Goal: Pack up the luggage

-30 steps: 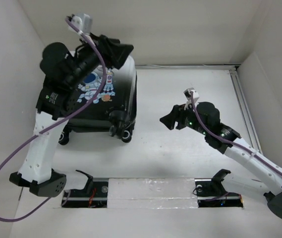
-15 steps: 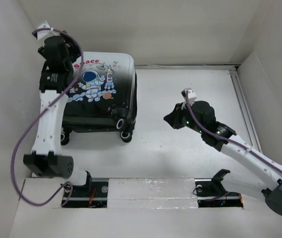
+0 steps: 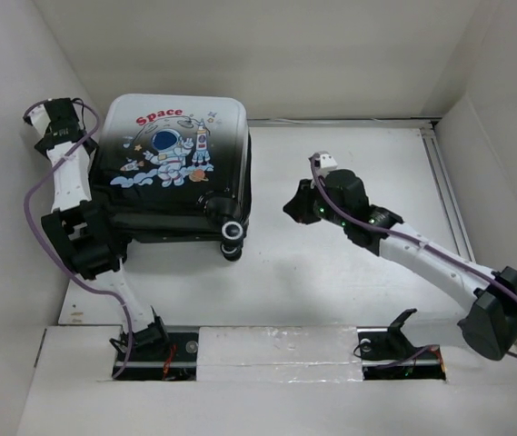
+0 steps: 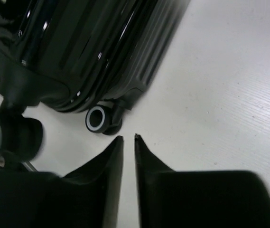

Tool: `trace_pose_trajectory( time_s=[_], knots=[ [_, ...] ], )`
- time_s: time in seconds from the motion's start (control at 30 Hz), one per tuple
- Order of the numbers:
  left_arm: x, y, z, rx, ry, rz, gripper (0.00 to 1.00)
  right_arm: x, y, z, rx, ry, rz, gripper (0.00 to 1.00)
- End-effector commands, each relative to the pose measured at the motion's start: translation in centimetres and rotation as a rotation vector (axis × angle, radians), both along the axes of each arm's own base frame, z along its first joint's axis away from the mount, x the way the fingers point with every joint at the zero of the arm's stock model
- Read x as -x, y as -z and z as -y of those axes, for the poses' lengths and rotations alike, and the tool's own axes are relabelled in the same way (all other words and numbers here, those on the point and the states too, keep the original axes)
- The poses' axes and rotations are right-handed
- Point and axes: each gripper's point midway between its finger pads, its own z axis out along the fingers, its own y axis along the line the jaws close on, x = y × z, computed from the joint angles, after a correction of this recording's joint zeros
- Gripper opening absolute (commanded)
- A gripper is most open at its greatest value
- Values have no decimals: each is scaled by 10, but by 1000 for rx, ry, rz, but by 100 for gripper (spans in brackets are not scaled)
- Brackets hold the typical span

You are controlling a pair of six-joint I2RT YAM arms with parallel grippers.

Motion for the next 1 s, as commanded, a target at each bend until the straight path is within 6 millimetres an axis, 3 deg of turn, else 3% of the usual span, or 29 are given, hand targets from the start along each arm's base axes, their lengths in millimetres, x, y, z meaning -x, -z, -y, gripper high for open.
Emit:
trace_pose_trajectory(
  time_s=[0.0,0.03,0.07,0.13,0.17,0.2,0.23,0.27,0.33,0.37,0.43,0.47,0.6,0.67,0.7,0.73,0.77,0.8,0.83,0.87,0.93,0.97],
  knots=[
    [-10,-11,5,-27,45,29,55,-31,-41,-13,-58,51,122,27],
    [-18,-2,9,-1,72,31,53,-42,-28,-15,-32,70,99,32],
    [-21,12,15,37,102,11,51,-48,-28,-20,-33,70,100,34],
    [-31,42,48,125,202,-29,48,-76,-34,-15,-28,130,113,35],
    [-38,50,58,136,232,-21,48,-89,-17,-17,-7,153,81,36],
    [-37,66,83,168,287,-45,48,-109,-29,-11,-23,194,108,36],
    [-35,71,88,183,304,-40,48,-120,-26,-9,-18,209,103,36],
    [-44,72,108,206,335,6,48,-133,-10,-9,-4,228,72,38],
    [-44,79,142,286,409,55,47,-154,-6,-1,-10,257,59,39],
    [-32,92,168,324,450,47,45,-163,-11,0,-17,268,68,39],
    [-35,92,194,352,494,102,45,-173,-2,10,-10,288,54,39],
    [-26,101,219,369,530,84,45,-177,3,15,-3,299,46,39],
    [-8,101,276,408,611,79,44,-183,16,27,-7,289,9,39],
    [-4,91,295,424,645,130,44,-181,25,32,10,284,-9,39],
    [7,96,306,463,647,128,44,-176,32,34,18,284,-22,39],
    [10,79,327,470,703,183,44,-175,26,41,19,291,-8,39],
    [17,77,342,489,733,192,44,-169,29,44,29,291,-23,39],
    [24,76,356,501,759,192,44,-172,26,58,30,325,-18,39],
    [43,77,386,515,811,175,44,-168,31,67,37,338,-28,39],
    [50,76,400,509,845,177,44,-167,20,74,32,346,-6,39],
    [73,86,422,515,870,150,44,-170,11,85,37,330,7,39],
    [91,83,444,535,913,146,44,-172,10,83,59,304,14,39]
  ],
)
